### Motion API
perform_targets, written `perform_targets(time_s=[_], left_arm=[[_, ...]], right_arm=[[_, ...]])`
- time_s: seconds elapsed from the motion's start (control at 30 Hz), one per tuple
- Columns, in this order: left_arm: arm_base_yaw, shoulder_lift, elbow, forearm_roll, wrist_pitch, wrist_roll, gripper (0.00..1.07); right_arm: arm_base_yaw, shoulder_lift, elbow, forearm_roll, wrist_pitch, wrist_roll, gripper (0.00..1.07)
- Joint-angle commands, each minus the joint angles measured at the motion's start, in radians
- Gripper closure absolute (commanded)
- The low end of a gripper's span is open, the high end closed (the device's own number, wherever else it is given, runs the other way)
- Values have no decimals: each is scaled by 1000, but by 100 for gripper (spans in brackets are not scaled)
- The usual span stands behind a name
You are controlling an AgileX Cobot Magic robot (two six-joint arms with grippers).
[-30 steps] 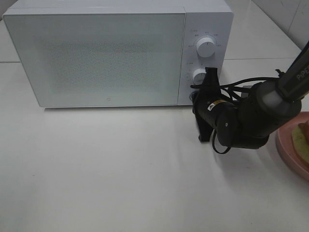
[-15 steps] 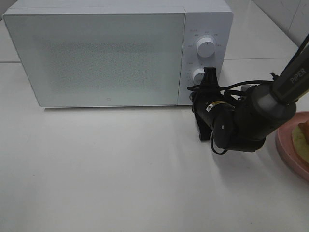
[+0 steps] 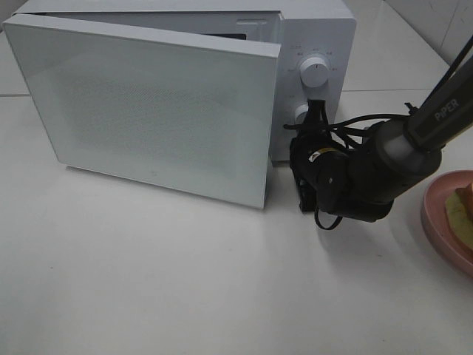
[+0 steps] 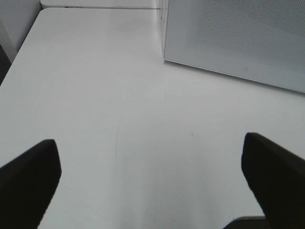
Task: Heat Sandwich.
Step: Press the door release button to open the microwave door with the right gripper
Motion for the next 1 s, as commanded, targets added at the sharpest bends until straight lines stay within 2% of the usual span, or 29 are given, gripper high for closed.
perform_targets(time_s=[0.03,1.0], left_arm=[[5,-4,2,0,-14,-1,9],[5,-4,2,0,-14,-1,9]], right_arm=[[-55,-23,-114,-71,-293,-36,107],[-52,-35,-91,-98,-189,-1,107]])
